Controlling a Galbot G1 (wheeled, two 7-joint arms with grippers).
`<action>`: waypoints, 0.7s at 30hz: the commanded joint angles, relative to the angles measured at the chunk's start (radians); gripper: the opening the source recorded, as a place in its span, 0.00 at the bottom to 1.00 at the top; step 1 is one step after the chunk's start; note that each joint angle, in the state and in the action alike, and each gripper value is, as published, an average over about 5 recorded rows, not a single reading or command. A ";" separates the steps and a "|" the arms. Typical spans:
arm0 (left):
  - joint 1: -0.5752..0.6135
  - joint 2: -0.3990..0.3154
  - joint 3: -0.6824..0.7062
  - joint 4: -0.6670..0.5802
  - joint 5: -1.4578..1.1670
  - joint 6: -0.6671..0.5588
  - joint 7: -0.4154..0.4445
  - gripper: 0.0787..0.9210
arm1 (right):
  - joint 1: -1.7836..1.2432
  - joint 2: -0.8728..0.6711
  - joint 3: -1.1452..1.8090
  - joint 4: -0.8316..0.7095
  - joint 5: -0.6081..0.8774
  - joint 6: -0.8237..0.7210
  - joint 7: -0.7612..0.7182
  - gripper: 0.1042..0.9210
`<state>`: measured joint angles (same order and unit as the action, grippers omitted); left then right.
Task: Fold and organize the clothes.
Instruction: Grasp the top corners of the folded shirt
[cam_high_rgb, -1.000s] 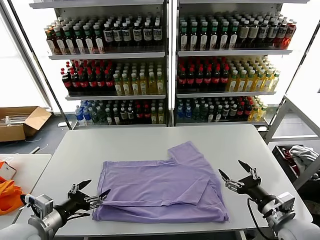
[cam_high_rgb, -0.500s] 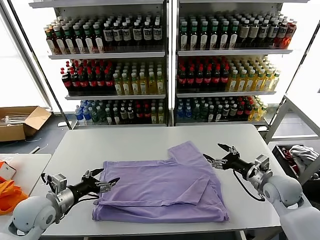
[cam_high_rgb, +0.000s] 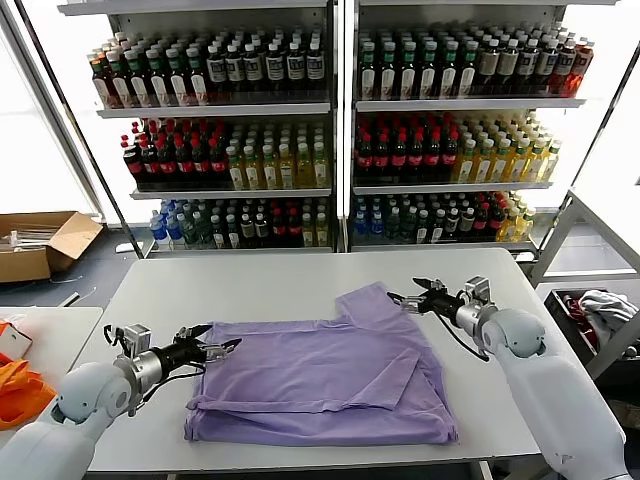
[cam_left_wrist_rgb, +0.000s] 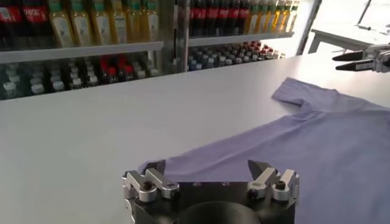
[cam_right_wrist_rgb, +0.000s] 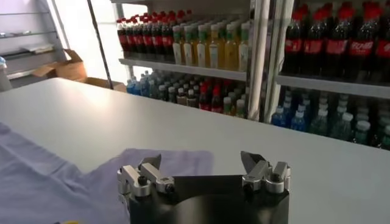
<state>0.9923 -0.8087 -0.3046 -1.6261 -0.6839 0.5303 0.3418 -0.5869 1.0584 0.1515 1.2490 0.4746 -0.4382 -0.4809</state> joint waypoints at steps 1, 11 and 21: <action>-0.146 -0.017 0.079 0.159 -0.002 -0.008 0.004 0.88 | 0.110 0.077 -0.063 -0.180 -0.024 -0.013 0.001 0.88; -0.138 -0.018 0.080 0.185 0.002 -0.012 0.004 0.88 | 0.143 0.111 -0.094 -0.219 -0.021 -0.001 0.013 0.88; -0.066 -0.041 0.058 0.171 0.024 -0.004 0.007 0.88 | 0.132 0.129 -0.117 -0.242 -0.025 -0.014 0.025 0.88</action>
<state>0.8977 -0.8391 -0.2461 -1.4763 -0.6704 0.5218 0.3464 -0.4731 1.1663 0.0568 1.0503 0.4548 -0.4476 -0.4604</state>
